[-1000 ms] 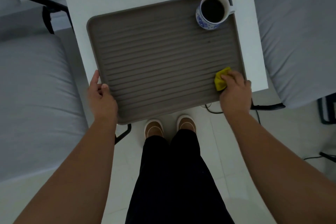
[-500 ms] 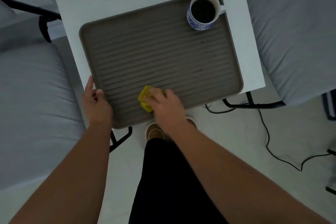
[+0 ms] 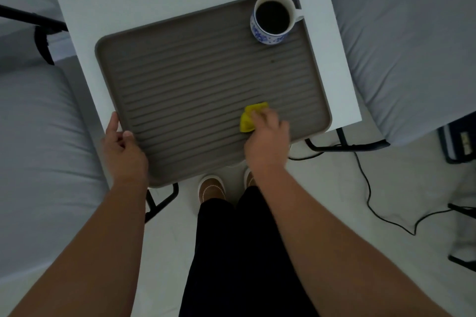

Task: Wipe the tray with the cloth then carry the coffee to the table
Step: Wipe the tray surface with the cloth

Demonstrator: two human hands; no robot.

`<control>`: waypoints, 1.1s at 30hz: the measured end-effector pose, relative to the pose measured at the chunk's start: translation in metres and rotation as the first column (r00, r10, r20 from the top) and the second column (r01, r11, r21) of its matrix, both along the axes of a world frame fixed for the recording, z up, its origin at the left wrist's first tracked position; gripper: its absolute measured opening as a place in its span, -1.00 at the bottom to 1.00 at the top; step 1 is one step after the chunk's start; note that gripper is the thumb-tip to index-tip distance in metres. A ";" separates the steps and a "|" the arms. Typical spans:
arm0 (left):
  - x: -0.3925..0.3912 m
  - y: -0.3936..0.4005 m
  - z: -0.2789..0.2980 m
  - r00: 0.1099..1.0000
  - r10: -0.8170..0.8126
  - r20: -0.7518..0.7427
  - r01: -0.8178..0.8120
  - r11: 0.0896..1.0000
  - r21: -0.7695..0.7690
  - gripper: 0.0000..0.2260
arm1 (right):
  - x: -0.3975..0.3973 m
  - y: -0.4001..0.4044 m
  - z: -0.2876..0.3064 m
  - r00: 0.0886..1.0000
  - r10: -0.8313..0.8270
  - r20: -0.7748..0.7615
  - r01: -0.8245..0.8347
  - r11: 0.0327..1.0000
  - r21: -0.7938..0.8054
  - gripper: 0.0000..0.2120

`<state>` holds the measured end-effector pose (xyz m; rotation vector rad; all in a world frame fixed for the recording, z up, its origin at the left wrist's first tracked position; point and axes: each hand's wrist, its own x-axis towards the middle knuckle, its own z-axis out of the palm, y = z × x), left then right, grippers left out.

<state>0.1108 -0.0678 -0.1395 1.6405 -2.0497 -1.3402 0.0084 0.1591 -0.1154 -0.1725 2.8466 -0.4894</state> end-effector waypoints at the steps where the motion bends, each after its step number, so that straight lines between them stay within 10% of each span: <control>1: 0.001 0.000 -0.001 1.000 0.001 0.001 -0.001 1.000 0.006 -0.58 | 0.014 -0.014 0.000 0.996 0.086 -0.005 -0.086 0.996 -0.024 -0.47; 7: 0.002 0.000 0.002 1.000 -0.017 0.008 0.017 1.000 0.005 -0.59 | 0.012 -0.029 -0.003 0.871 0.491 0.003 -0.491 0.871 -0.027 -0.56; 19: 0.000 0.004 0.009 0.999 -0.035 0.005 0.035 0.999 -0.002 -0.59 | -0.052 0.024 -0.003 0.979 -0.203 -0.011 0.204 0.979 0.033 -0.50; 27: 0.000 0.004 0.009 1.000 -0.028 -0.013 0.028 1.000 0.004 -0.58 | 0.038 -0.064 0.004 0.958 0.280 0.066 -0.266 0.949 -0.167 -0.46; 33: 0.001 0.004 0.010 0.999 -0.032 0.008 0.032 0.999 -0.011 -0.59 | -0.017 -0.004 -0.006 0.954 0.301 0.002 -0.300 0.952 -0.052 -0.51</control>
